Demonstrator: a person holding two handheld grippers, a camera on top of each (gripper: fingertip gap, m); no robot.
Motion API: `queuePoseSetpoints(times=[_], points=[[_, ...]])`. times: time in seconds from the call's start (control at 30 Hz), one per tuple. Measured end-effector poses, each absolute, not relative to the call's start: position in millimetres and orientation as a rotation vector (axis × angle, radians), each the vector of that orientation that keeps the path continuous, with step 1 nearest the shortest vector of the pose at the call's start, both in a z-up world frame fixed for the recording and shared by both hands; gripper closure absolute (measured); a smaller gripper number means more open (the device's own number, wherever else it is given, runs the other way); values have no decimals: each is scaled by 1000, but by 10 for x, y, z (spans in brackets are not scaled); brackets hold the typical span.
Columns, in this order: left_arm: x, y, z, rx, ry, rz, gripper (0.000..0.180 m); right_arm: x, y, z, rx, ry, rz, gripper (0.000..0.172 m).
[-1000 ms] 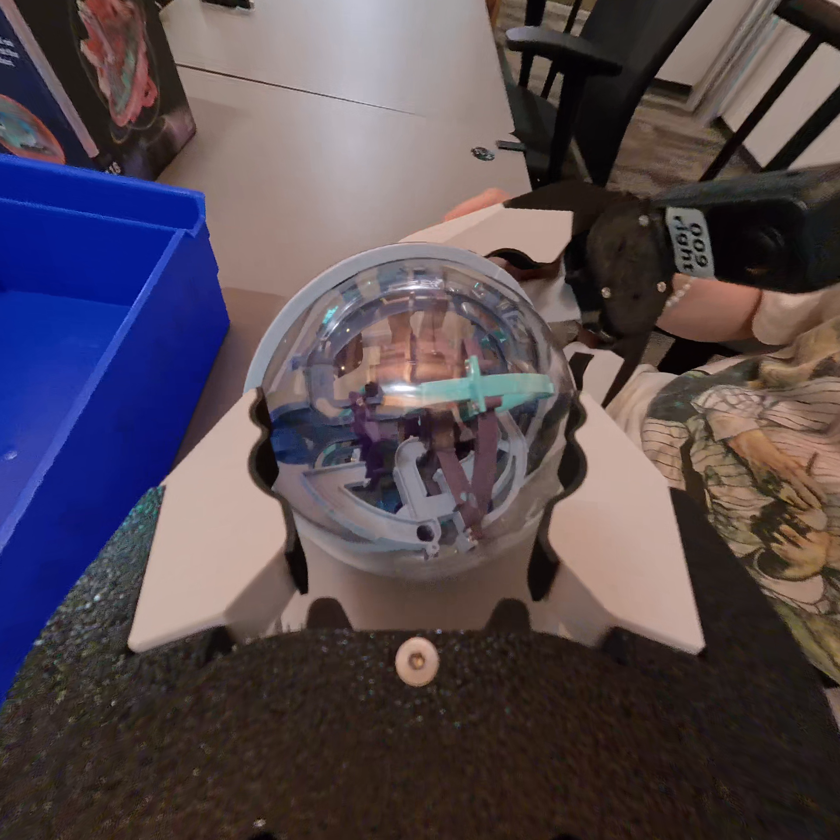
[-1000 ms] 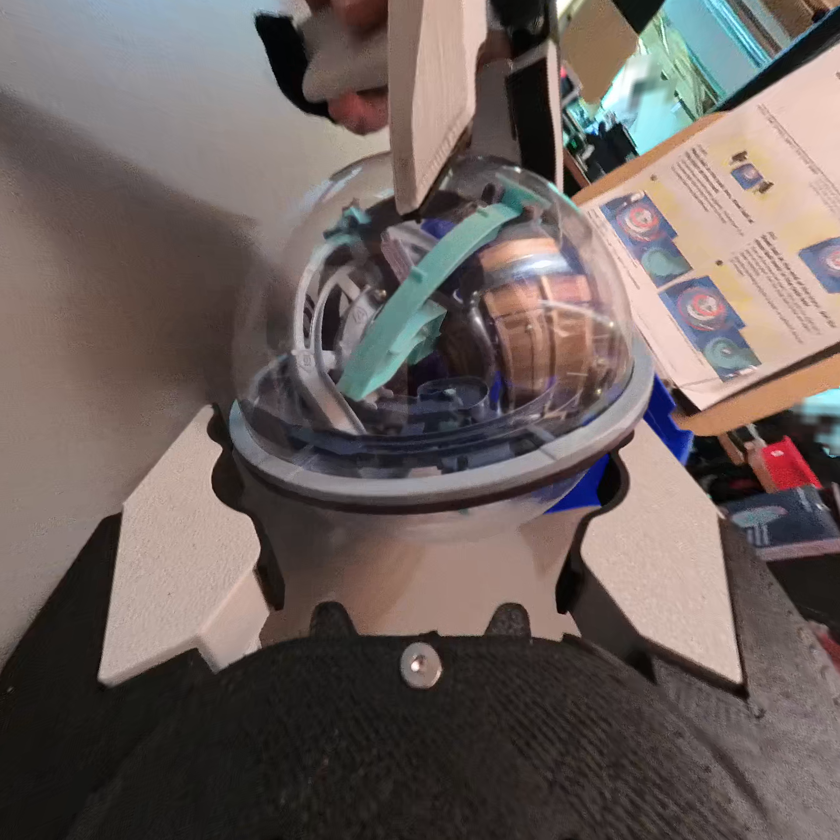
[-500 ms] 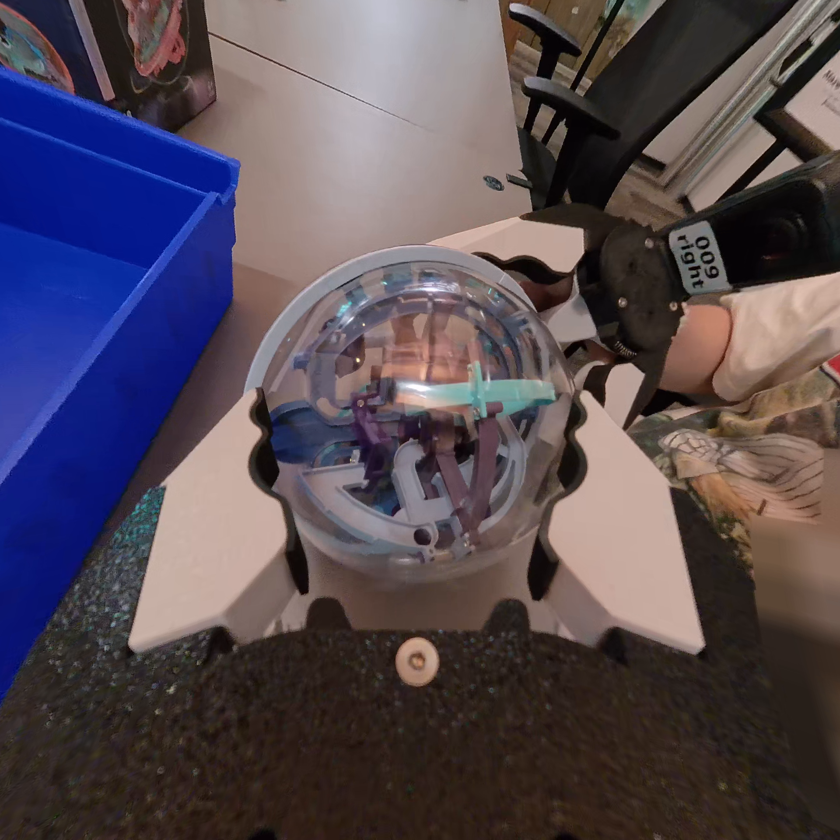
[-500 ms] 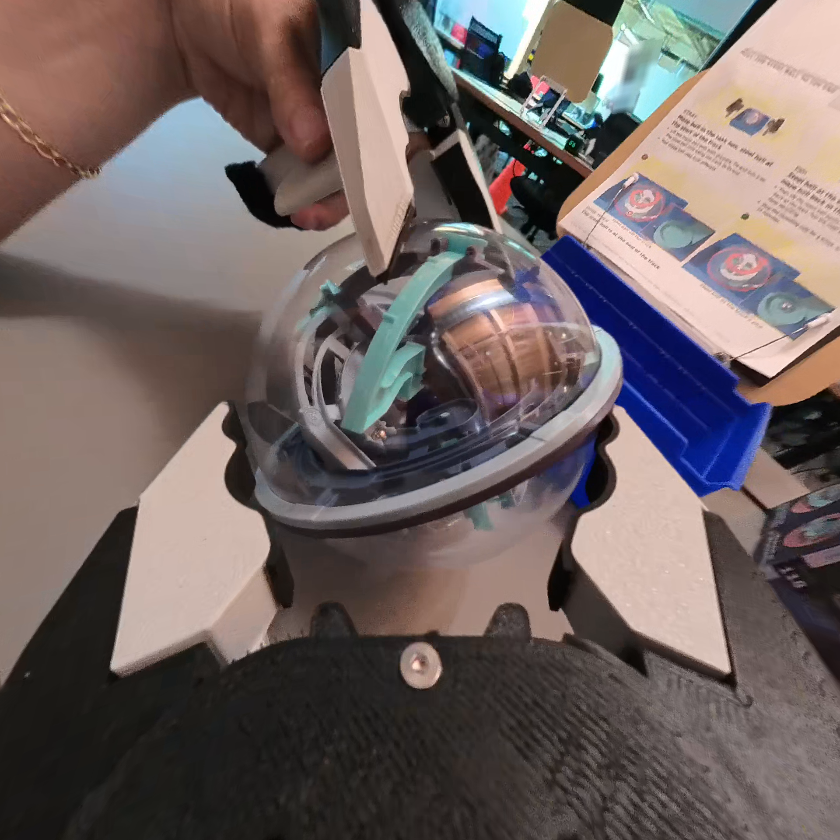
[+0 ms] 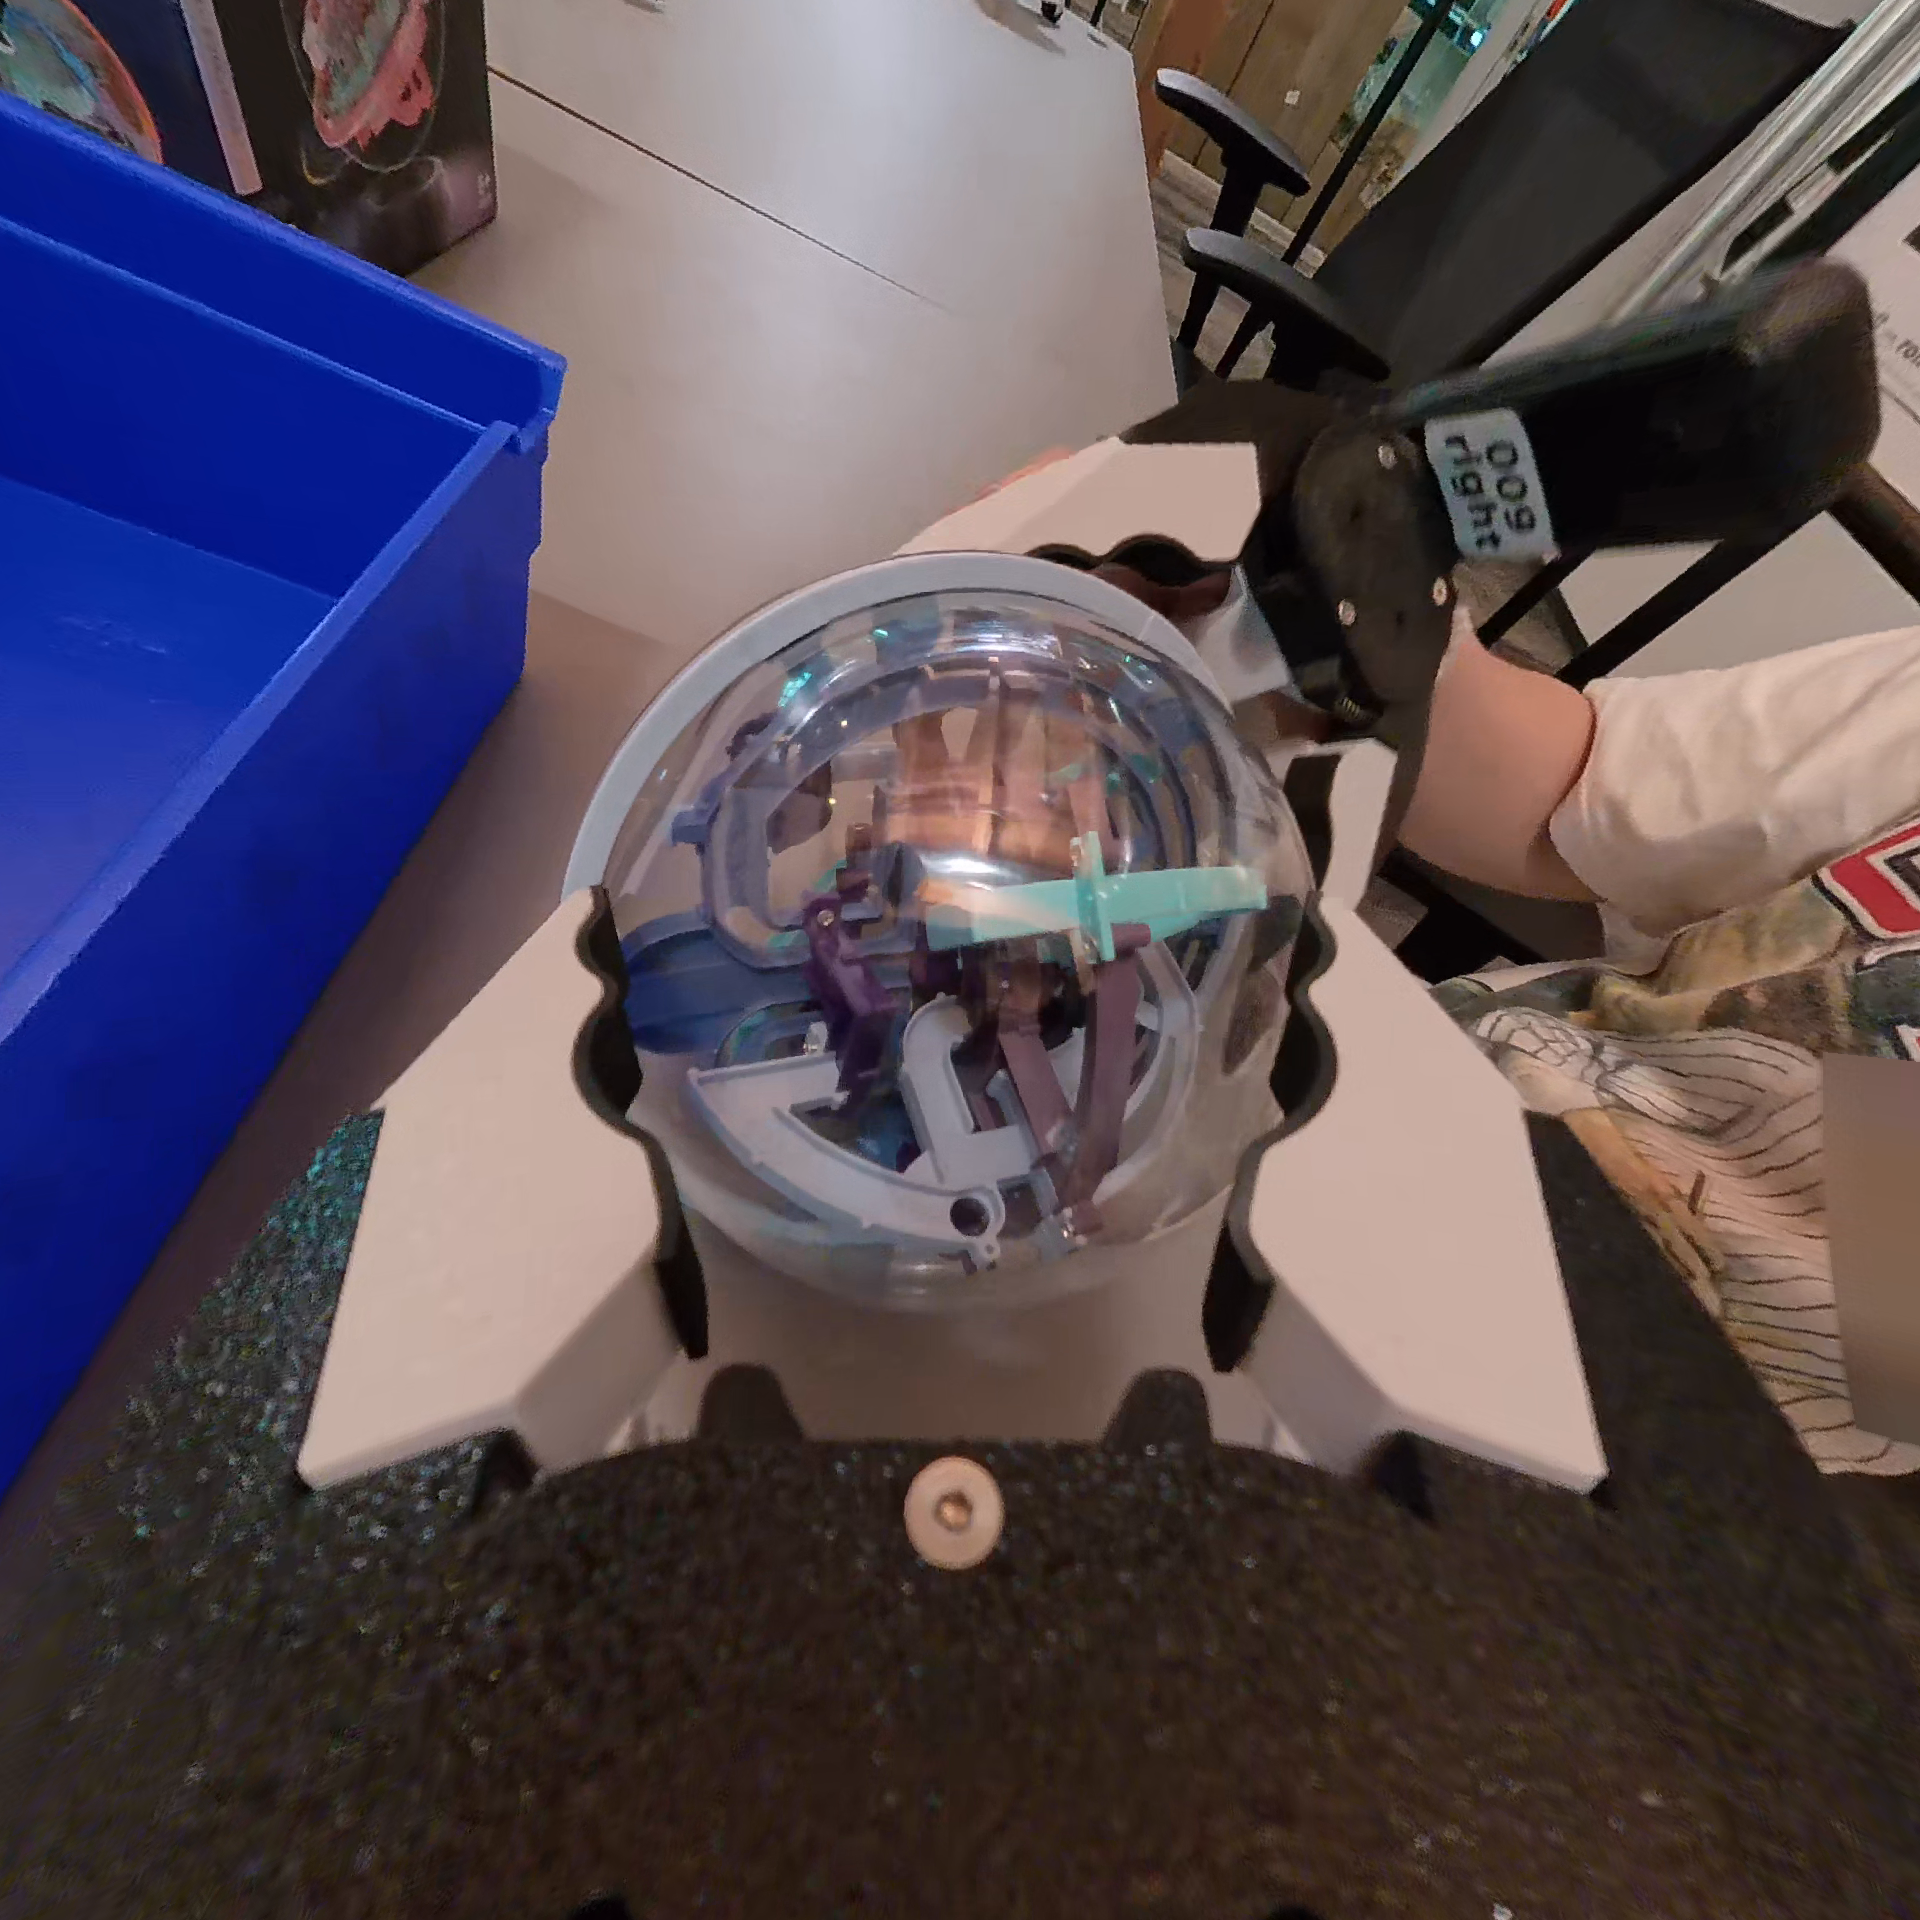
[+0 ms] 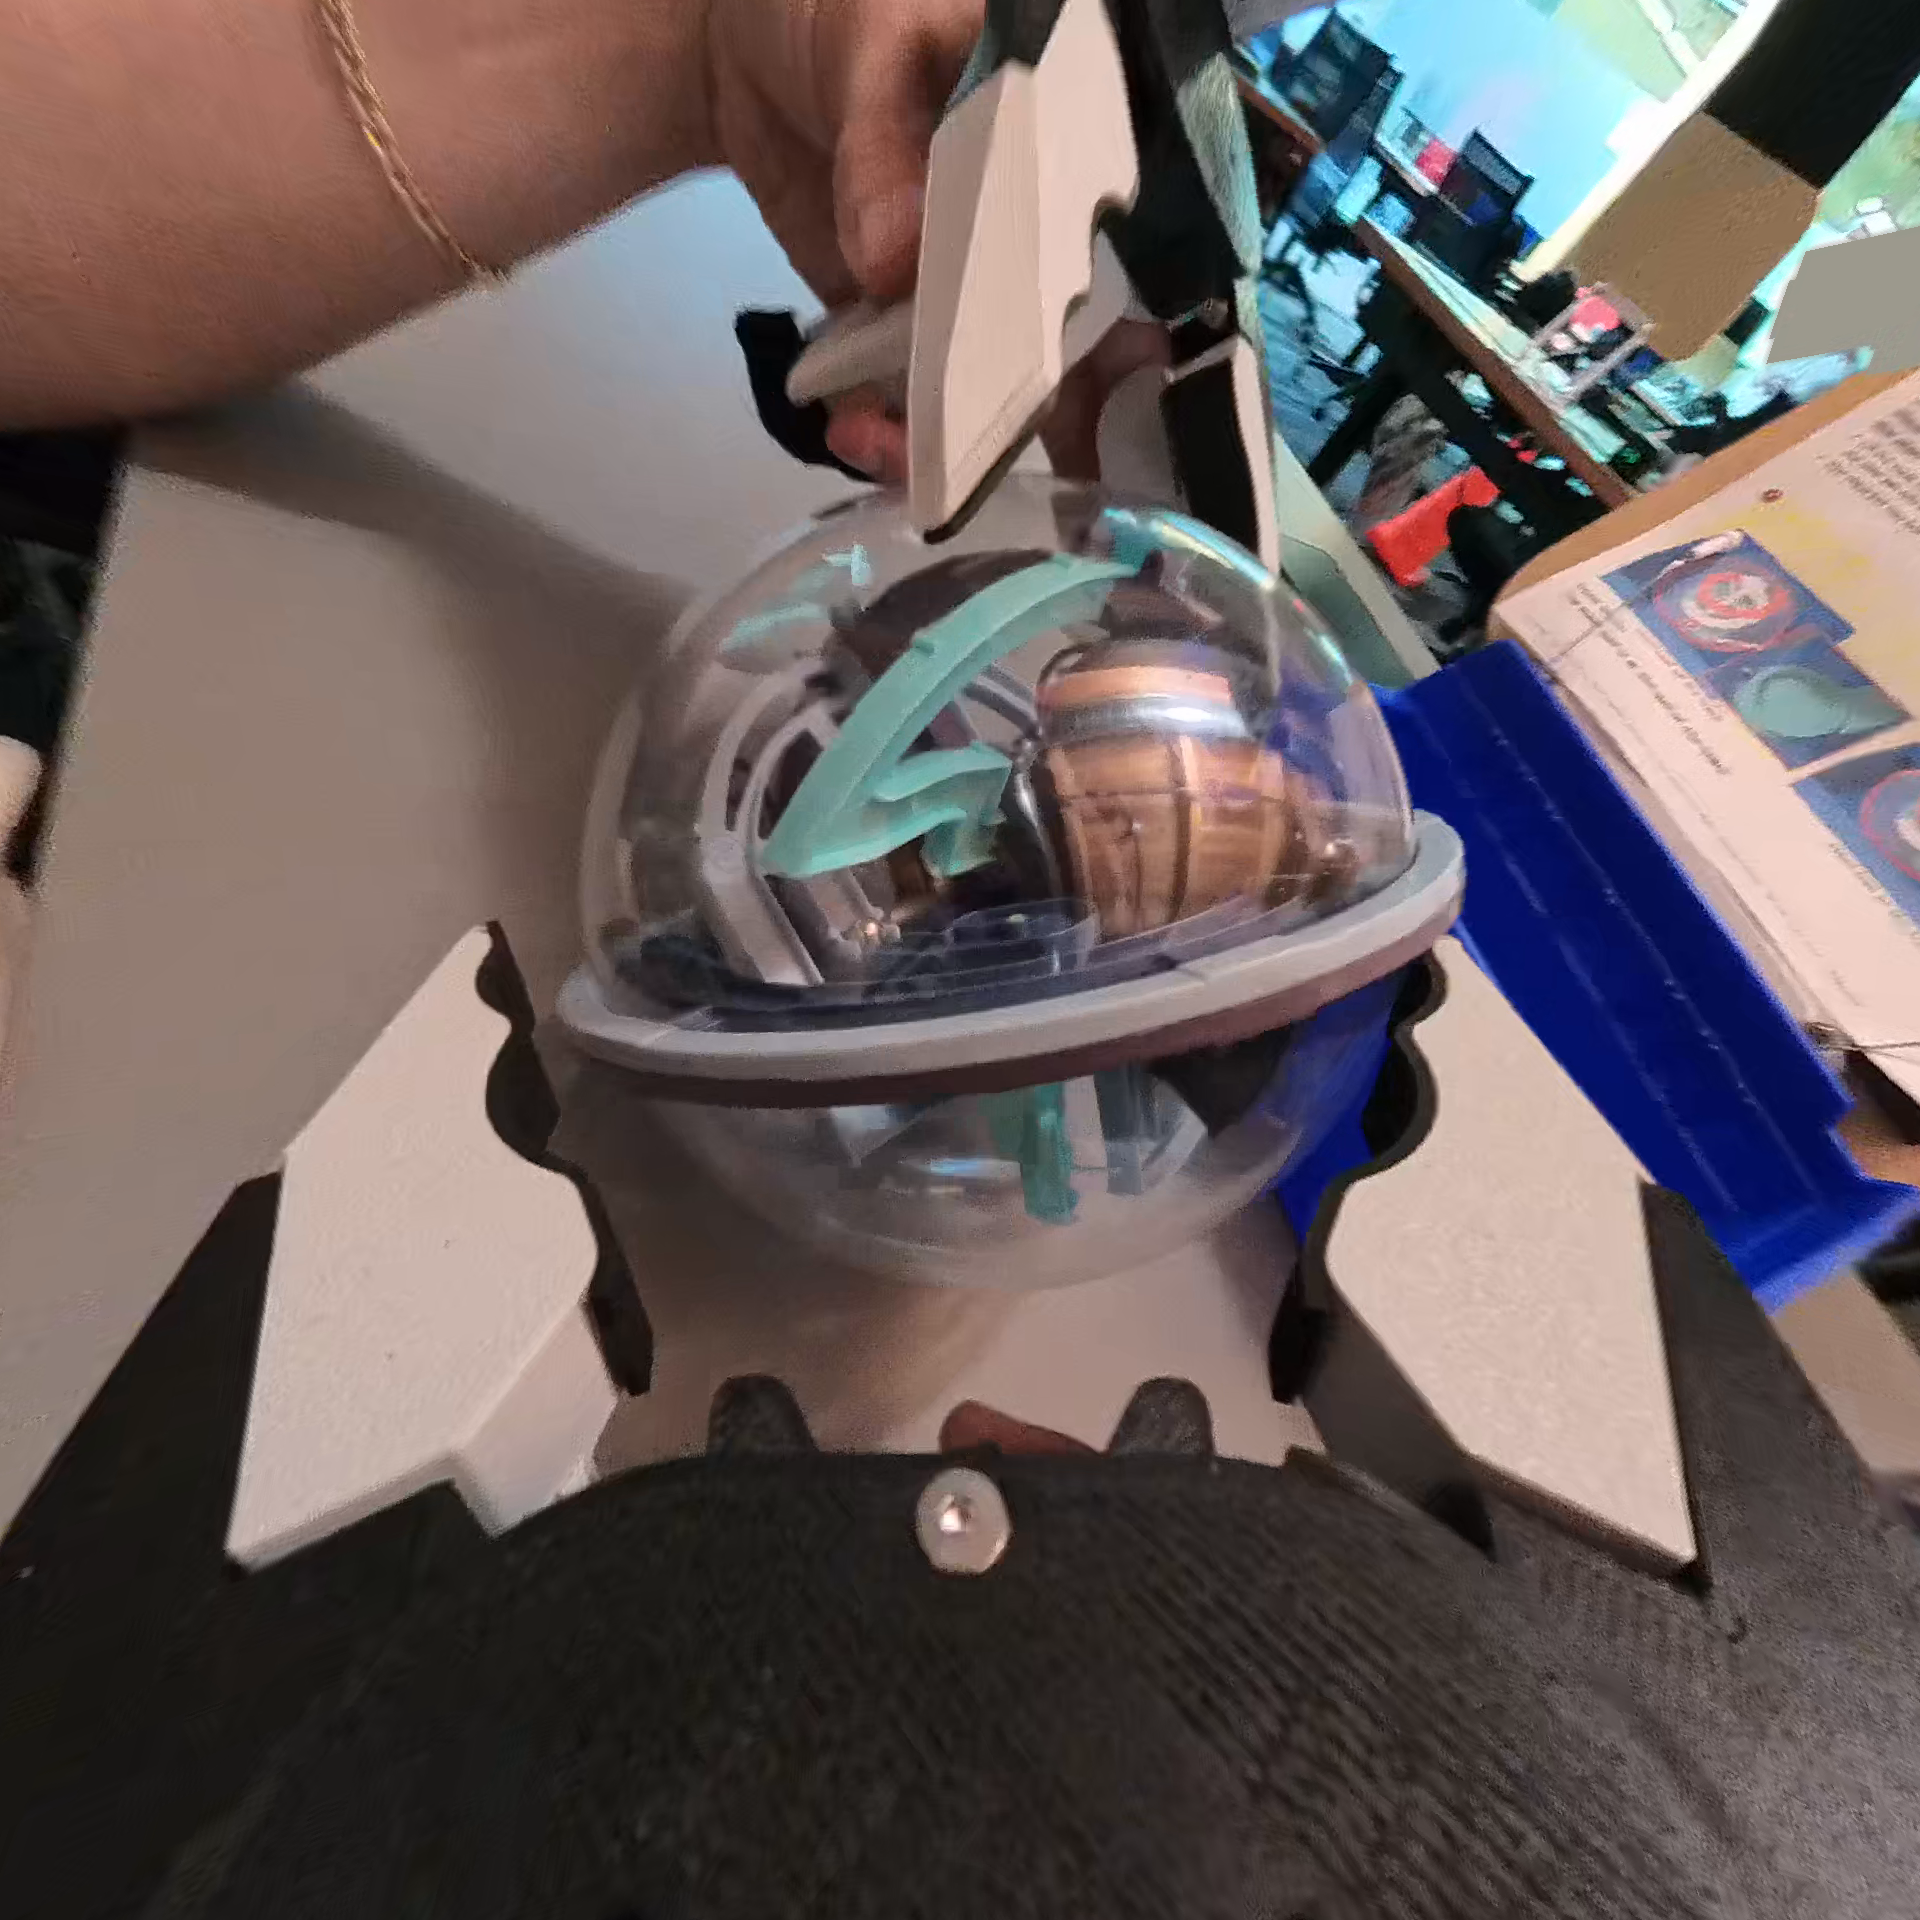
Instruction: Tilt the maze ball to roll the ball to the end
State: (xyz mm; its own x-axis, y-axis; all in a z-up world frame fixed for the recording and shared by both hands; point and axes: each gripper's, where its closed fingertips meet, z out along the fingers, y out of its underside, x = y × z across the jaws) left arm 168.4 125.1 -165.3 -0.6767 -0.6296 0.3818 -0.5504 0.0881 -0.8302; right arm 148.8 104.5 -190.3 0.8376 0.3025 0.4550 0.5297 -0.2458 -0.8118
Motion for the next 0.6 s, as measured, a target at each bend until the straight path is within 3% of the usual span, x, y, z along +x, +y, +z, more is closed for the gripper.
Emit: queuePoseSetpoints(times=[0.27,0.47,0.6], points=[[1701,1346,-1748,-1376,2248,-1601,43,1539,1045,-1977,-1889,-471,-502,18],[1631,1330,-1726,-1367,2290,-1670,51,1411,978,-2028,-1928,-357,-467,17],[1598,1327,-1717,-1297,2306,-1681,51,1445,821,-1953,-1933,-487,-409,34]])
